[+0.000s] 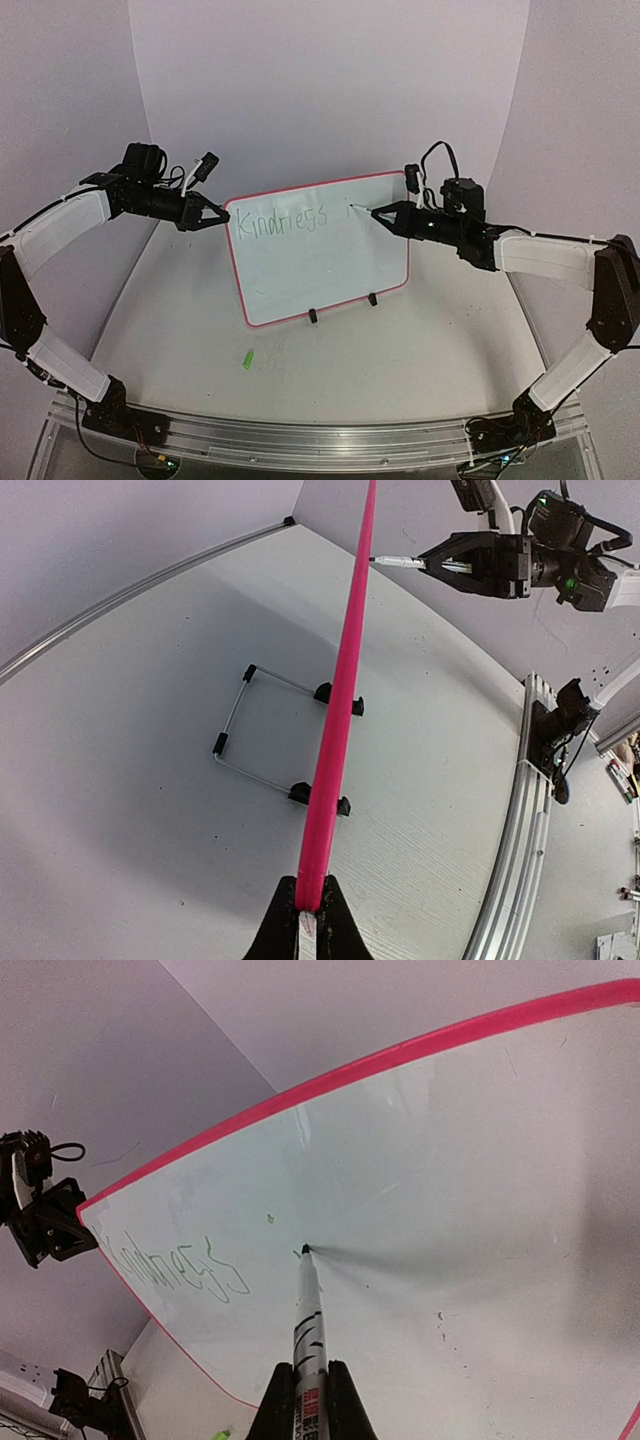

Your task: Write a sentence on the whiteboard

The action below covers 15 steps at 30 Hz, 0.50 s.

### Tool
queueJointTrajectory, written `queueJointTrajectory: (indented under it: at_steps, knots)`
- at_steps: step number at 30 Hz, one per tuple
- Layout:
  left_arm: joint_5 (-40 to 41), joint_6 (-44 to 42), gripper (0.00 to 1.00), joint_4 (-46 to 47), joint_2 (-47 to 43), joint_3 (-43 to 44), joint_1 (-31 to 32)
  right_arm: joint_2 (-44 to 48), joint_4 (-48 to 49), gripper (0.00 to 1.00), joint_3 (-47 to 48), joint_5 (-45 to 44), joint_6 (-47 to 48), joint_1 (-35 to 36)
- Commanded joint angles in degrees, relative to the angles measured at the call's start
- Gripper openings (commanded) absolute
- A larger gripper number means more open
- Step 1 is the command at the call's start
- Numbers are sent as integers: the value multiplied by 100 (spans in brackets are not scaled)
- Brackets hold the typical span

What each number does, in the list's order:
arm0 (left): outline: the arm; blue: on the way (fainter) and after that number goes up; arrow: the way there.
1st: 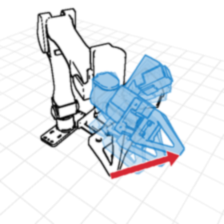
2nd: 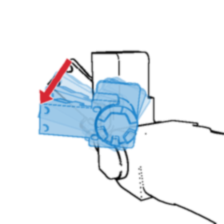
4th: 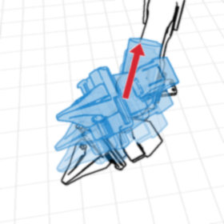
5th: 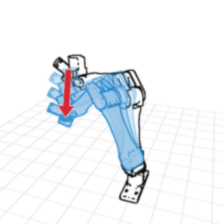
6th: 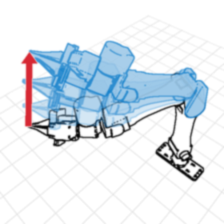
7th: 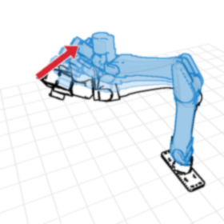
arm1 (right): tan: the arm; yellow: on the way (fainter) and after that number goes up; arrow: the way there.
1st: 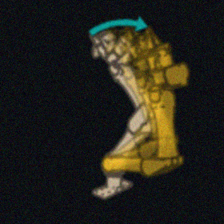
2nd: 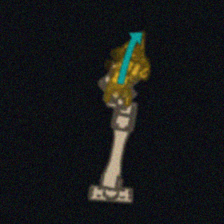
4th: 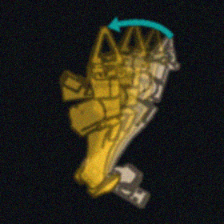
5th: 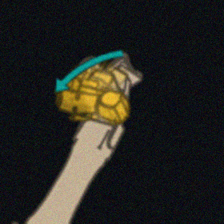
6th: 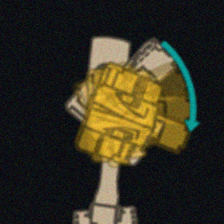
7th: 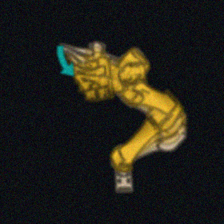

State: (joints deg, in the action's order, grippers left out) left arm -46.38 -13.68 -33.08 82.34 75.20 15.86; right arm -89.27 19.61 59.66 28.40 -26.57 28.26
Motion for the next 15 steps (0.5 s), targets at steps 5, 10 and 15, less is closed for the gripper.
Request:
queueJointTrajectory:
  at_steps: [5, 10, 15]
  knots:
    - [-93, -92, 0, 127, -143, 21, 35, 182, 138, 0, 19, -406, 52, -34]
    - [-99, -94, 0, 128, -139, 21, 35, 100, 105, 0, -56, -313, 20, -34]
    - [-99, -89, 0, 134, -139, 22, 35, 102, 96, 0, -258, -256, -39, -35]
